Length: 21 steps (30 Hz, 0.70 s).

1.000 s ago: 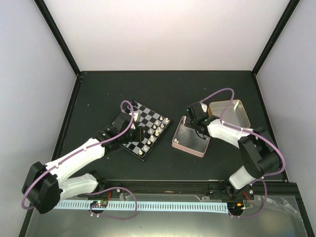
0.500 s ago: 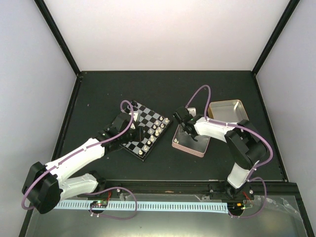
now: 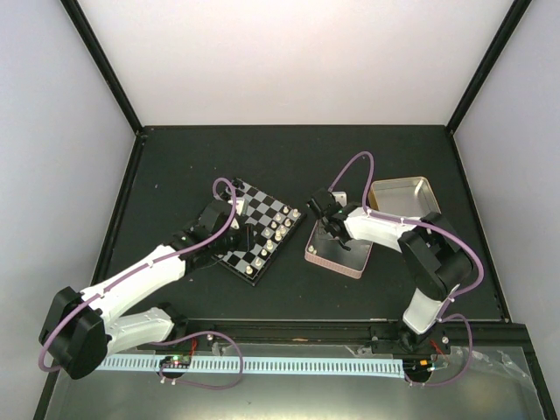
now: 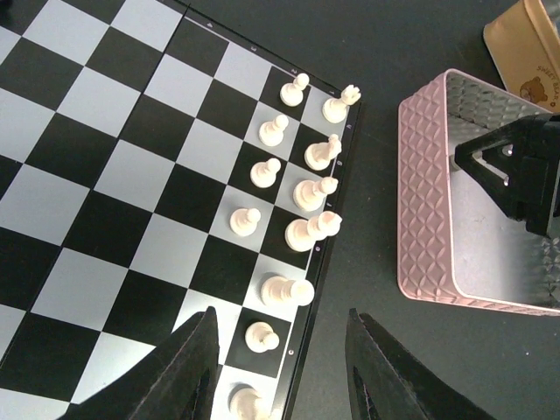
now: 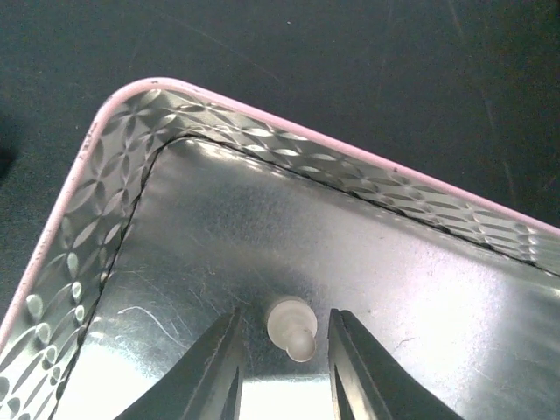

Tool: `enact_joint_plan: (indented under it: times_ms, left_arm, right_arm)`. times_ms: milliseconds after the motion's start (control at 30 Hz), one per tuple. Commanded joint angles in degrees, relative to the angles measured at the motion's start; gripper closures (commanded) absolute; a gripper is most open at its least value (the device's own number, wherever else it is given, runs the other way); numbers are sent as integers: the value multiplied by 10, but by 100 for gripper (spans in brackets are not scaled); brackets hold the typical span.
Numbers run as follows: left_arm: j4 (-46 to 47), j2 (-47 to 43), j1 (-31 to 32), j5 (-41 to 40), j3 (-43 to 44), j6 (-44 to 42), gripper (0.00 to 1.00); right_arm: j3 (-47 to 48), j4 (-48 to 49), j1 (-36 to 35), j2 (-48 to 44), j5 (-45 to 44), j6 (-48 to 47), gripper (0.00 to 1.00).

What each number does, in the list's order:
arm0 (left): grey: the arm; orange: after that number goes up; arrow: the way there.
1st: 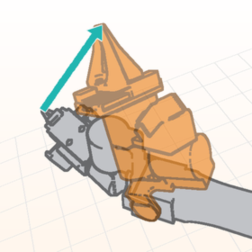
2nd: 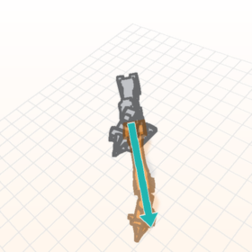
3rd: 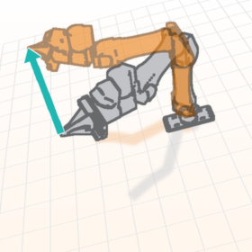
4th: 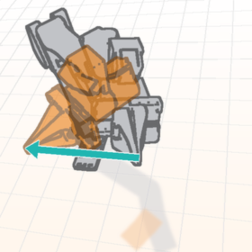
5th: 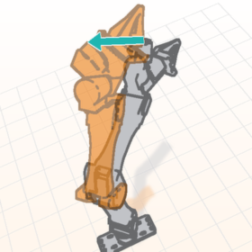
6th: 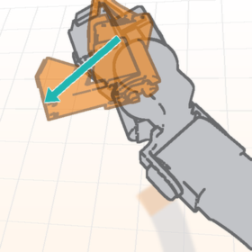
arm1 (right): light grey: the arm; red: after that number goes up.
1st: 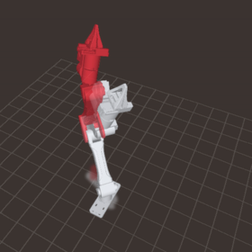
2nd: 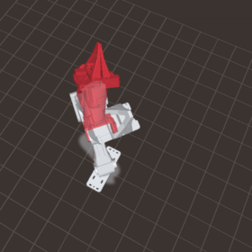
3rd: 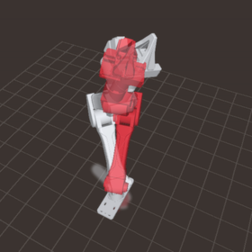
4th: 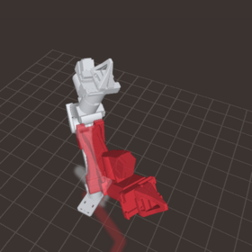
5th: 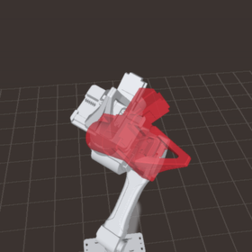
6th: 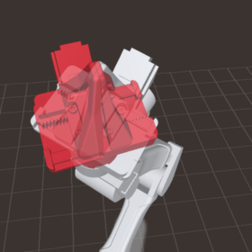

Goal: Set up the chess pieces on the board
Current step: Pick up the chess piece from the storage box.

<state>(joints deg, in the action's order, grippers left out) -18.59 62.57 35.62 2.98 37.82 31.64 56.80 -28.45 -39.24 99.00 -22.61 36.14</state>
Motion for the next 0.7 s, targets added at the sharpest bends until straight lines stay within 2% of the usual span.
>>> enact_joint_plan:
  times_ms: [0, 167, 667]
  left_arm:
    - [9, -11, -5, 6, -5, 0, 59]
    - [8, -15, -5, 6, -5, -1, 58]
    - [3, -28, -10, 5, -4, 3, 58]
  right_arm:
    - [8, 17, 0, 0, -2, 11, 74]
    - [7, 18, 4, 0, -11, 13, 86]
    - [7, 24, 16, 3, 12, 19, 91]
